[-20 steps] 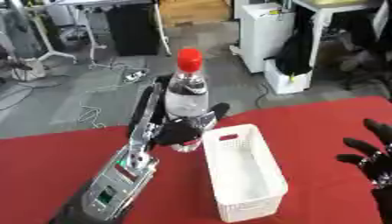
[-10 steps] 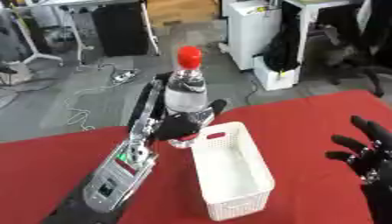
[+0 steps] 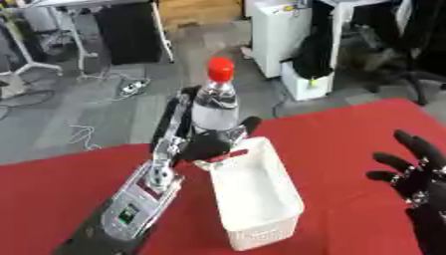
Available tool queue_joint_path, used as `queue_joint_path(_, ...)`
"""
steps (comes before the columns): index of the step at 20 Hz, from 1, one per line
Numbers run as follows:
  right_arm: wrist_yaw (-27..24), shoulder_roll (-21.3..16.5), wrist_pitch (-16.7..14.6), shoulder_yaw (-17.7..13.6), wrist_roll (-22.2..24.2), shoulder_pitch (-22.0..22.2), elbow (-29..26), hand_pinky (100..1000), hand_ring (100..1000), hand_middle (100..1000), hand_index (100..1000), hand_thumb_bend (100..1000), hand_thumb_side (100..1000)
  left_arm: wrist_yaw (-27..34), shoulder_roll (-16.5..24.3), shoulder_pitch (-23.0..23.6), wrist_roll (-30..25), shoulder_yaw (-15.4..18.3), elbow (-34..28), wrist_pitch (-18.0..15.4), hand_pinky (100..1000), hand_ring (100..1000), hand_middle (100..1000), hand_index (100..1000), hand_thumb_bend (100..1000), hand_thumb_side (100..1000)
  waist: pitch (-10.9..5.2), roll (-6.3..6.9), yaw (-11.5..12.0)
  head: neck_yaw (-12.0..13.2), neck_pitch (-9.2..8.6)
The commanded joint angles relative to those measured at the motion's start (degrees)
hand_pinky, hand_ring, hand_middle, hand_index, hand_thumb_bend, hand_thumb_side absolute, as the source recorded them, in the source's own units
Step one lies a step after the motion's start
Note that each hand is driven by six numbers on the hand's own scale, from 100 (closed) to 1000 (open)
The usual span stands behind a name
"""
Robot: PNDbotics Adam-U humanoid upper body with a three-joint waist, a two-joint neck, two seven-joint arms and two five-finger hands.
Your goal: Pick up objects on the table and place them in the box.
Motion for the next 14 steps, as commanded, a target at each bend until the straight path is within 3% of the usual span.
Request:
queue_joint_path(1, -0.16, -0.90, -0.05, -0.05, 0.27, -1.00, -0.68, 763, 861, 993, 996, 100, 713, -0.30, 0.17, -1.56, 0.00, 0.58, -0.61, -0.46, 100, 333, 173, 193, 100, 100, -0.61, -0.31, -0.33, -0.10, -0.50)
queue_joint_path(14, -0.05, -0.68, -0.09, -0.09, 0.54, -1.61, -0.84, 764, 862, 995, 998, 100, 711, -0.82, -0.53, -1.82, 0.19, 0.74, -0.31, -1.04, 100, 371, 211, 224, 100, 100, 0.44, 0.04, -2.87, 0.29, -0.87)
